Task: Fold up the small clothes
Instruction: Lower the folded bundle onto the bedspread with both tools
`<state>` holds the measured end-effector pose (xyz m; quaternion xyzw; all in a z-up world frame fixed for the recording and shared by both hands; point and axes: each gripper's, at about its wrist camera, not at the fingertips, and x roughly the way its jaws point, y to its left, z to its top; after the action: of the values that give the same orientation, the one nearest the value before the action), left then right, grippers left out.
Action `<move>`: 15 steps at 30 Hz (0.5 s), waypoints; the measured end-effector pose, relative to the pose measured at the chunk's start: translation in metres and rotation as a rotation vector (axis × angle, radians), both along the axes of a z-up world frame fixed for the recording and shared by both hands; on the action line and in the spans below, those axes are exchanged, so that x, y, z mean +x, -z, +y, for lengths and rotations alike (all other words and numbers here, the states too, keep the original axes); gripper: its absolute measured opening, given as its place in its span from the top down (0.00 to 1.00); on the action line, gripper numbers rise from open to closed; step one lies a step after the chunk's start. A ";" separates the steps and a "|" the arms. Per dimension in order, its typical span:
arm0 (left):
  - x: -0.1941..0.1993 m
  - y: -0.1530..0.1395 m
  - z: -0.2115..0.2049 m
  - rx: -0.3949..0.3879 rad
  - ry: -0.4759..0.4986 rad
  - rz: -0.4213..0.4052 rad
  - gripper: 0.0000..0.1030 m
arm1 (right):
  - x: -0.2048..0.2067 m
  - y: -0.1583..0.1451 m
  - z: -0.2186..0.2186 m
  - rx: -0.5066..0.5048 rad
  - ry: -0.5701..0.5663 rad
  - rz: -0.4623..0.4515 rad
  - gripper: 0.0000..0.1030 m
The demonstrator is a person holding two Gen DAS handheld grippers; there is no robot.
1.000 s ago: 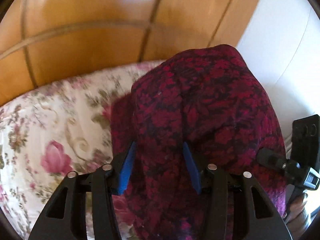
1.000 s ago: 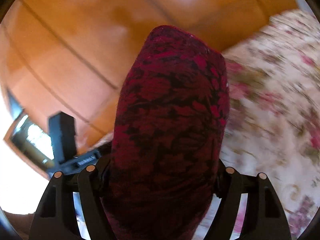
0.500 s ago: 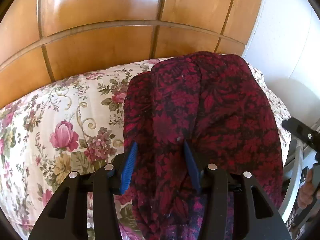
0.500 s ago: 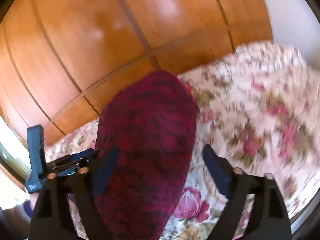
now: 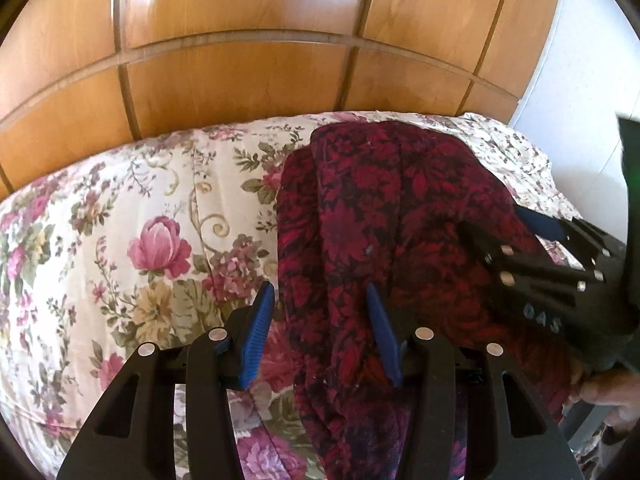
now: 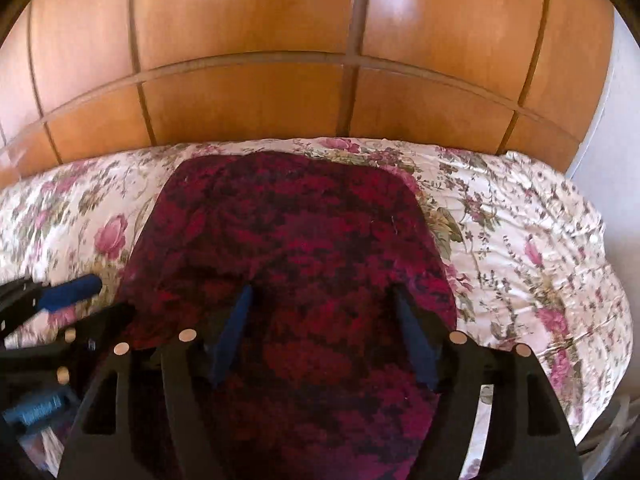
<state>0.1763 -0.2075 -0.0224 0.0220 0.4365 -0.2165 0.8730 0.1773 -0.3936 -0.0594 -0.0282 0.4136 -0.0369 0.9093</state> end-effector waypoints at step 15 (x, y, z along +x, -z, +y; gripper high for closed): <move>-0.024 -0.025 0.009 -0.013 -0.073 -0.085 0.37 | -0.046 -0.026 -0.006 0.099 0.170 -0.082 0.02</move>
<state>0.1519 -0.1989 0.0024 0.0097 0.3981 -0.1863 0.8982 0.1316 -0.3991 -0.0333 0.0536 0.3781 -0.0944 0.9194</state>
